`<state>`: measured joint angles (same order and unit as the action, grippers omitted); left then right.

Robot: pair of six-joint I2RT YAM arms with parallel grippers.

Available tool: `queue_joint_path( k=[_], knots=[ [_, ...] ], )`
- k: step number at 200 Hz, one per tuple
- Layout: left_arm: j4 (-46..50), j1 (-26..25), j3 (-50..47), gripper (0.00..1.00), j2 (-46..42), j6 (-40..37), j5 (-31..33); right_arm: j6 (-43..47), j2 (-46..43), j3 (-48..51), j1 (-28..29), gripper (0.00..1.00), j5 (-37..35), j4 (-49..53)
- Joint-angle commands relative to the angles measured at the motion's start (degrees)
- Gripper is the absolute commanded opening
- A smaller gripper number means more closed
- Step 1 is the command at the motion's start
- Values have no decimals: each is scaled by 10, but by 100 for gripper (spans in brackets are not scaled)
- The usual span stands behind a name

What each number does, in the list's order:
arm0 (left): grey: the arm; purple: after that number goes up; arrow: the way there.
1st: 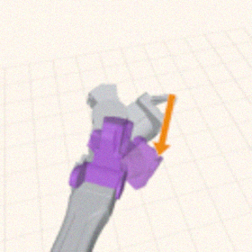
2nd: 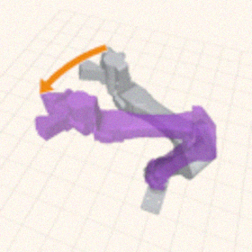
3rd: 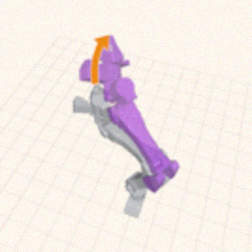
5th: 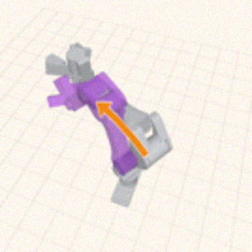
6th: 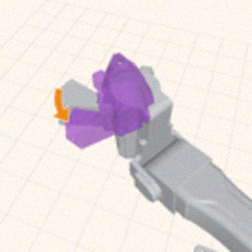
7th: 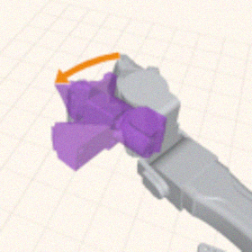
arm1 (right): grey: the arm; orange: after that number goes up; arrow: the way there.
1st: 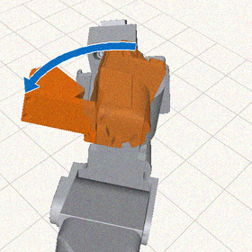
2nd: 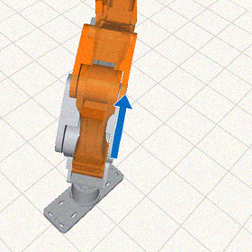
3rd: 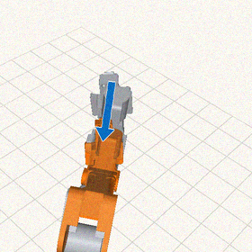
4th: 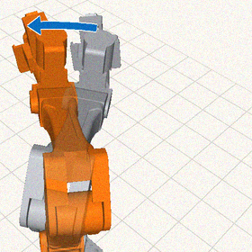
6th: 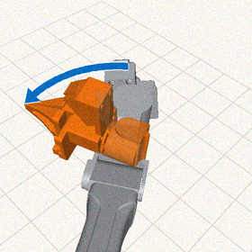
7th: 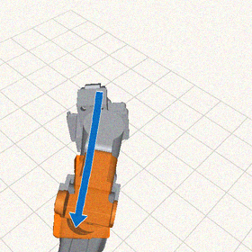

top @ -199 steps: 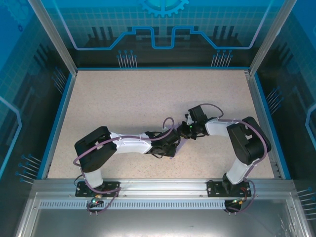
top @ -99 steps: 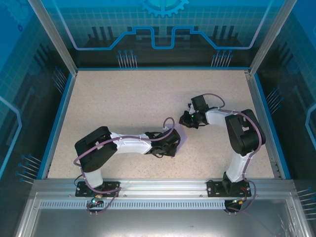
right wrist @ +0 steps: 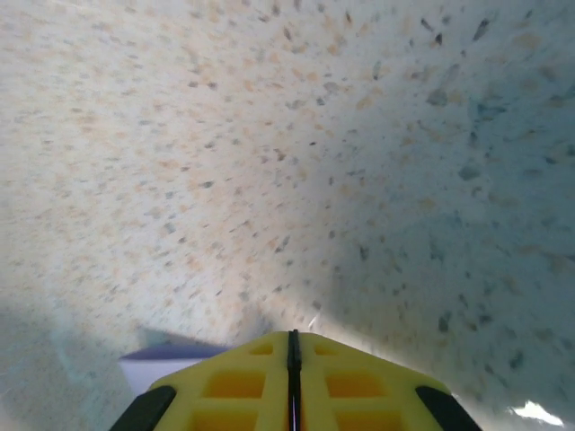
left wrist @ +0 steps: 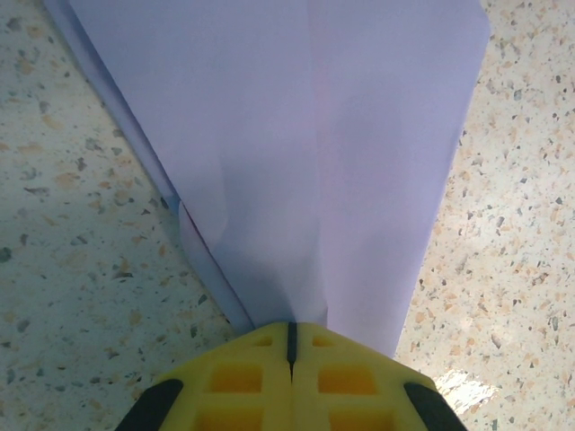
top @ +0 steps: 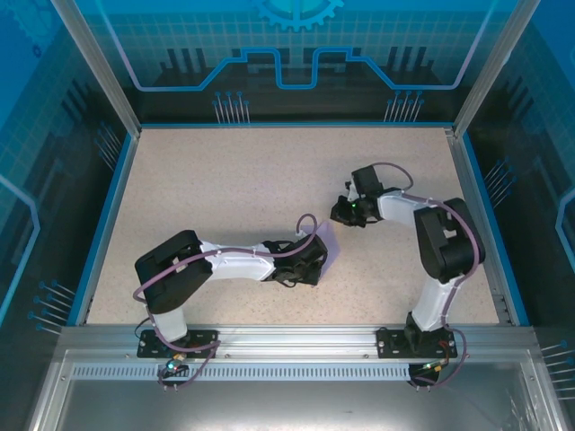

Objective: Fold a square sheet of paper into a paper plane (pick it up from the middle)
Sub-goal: Fourth fold the wing at the center of the table.

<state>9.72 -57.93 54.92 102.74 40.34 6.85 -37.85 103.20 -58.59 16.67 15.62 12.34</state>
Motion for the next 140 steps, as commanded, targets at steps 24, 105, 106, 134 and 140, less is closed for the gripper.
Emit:
queue_joint_path(
  k=[24,105,106,134,140],
  knots=[
    [78,-7,-33,0,37,-9,-10,-18,-103,79,14,10,95,-7],
    [82,-7,-24,0,44,-15,-14,-26,1,48,54,10,76,-63],
    [82,-7,-24,0,44,-15,-14,-25,2,46,54,10,75,-61],
    [79,-7,-29,0,44,-14,-16,1,37,13,48,9,38,-31],
    [79,-7,-30,0,44,-14,-16,4,42,10,45,9,34,-31]
  ],
)
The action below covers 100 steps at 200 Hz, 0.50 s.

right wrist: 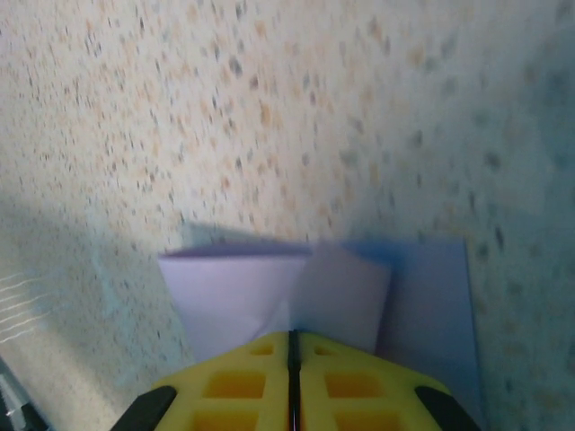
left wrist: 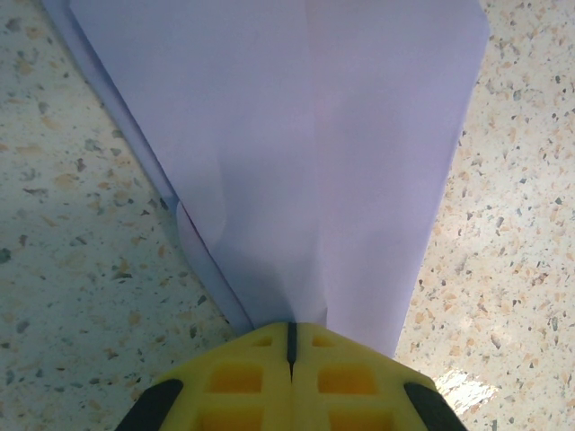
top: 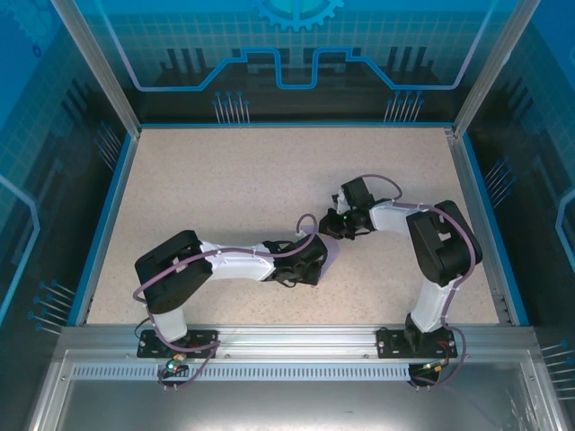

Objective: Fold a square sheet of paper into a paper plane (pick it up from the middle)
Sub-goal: Fourth fold the wing at the center of the table.

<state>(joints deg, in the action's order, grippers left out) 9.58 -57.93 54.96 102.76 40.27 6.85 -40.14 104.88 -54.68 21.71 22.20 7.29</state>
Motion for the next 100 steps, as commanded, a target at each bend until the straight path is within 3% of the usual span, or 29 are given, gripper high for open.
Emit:
queue_joint_path(
  k=[1,65,100],
  knots=[
    [81,-7,-30,0,44,-13,-17,28,26,-30,-6,9,-33,20],
    [79,-7,-36,0,43,-12,-20,60,64,-48,-54,8,-34,15],
    [79,-7,-30,0,51,-14,-22,86,-1,-27,-54,9,-27,-10]
  ],
)
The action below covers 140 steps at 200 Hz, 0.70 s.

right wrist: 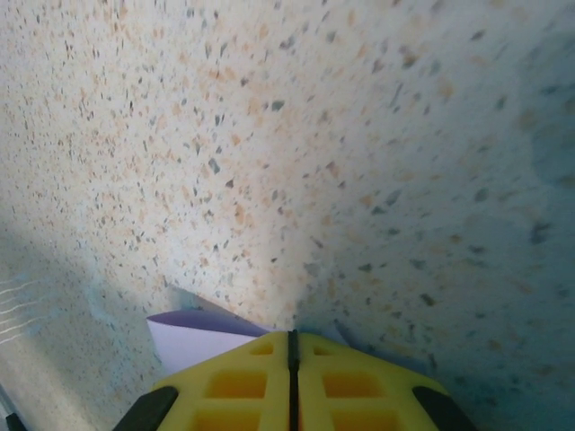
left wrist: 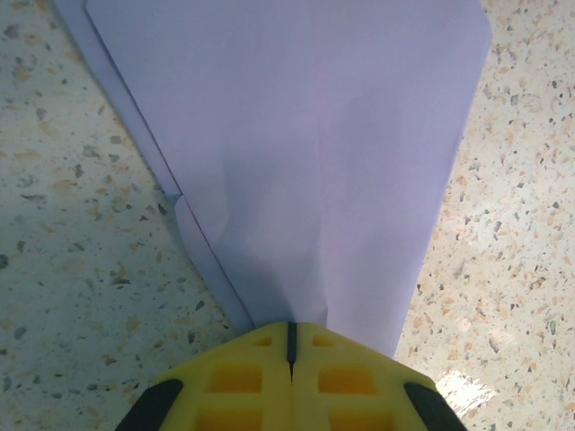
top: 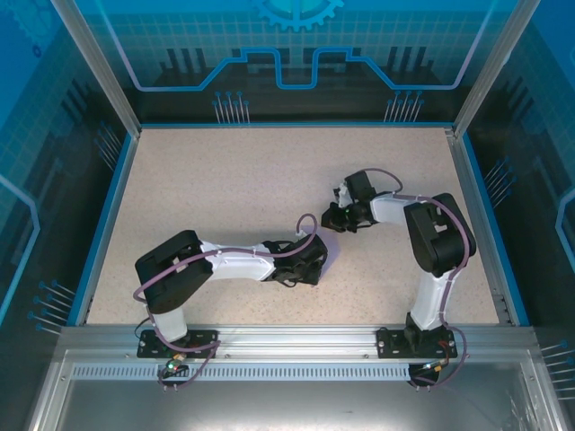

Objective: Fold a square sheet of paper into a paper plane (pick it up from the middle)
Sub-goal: Fourth fold the wing at the center of the table.

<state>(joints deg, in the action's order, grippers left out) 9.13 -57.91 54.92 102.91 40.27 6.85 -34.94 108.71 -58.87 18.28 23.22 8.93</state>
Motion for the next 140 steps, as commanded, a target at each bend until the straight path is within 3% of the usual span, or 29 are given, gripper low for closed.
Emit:
queue_joint_path(
  k=[1,33,71,100,140],
  knots=[
    [84,-7,-29,0,50,-14,-22,35,-41,16,-19,9,-37,-28],
    [84,-7,-20,0,57,-19,-25,45,-120,65,-16,9,-23,-44],
    [83,-7,-14,0,58,-23,-22,-27,-172,142,22,9,45,-65],
    [81,-7,-10,0,55,-22,-29,-83,-163,184,57,8,58,-112],
    [86,-8,-9,0,41,-23,-27,-82,-121,189,77,8,46,-125]
  ],
)
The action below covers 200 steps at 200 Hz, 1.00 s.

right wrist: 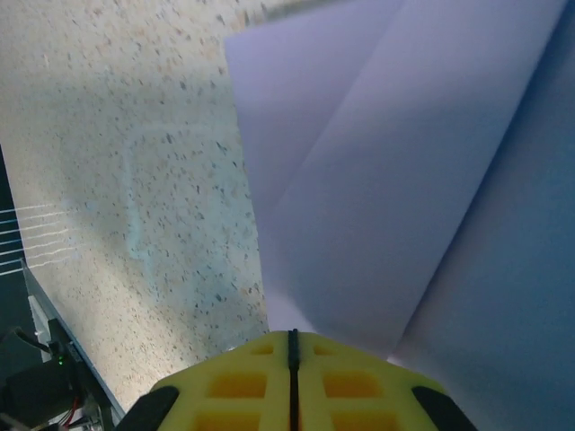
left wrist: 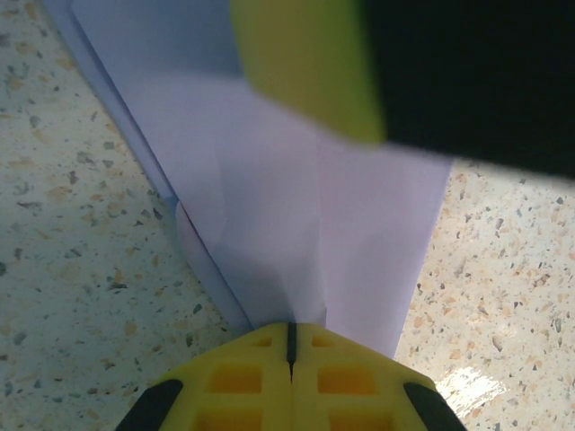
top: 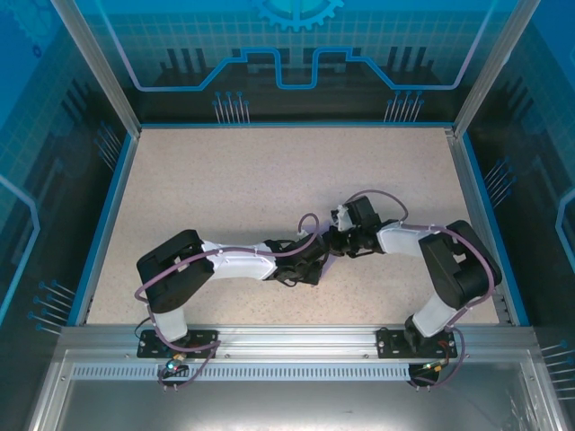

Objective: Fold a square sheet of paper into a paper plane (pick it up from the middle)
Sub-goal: Fourth fold the wing at the center of the table.

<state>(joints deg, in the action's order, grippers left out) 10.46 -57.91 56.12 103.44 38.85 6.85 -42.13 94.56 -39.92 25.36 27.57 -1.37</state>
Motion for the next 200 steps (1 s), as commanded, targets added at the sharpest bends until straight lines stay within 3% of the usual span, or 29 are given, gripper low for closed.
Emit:
queue_joint_path(
  k=[1,64,153,200],
  knots=[
    [73,-8,-20,0,34,-9,-27,-9,22,-1,7,8,1,-21],
    [86,-11,-7,0,-11,2,-29,35,74,1,6,8,-39,17],
    [50,-14,-9,0,-46,22,-52,44,93,8,6,7,-35,17],
    [92,-14,16,0,-67,12,-15,44,95,11,6,7,-35,17]
  ],
)
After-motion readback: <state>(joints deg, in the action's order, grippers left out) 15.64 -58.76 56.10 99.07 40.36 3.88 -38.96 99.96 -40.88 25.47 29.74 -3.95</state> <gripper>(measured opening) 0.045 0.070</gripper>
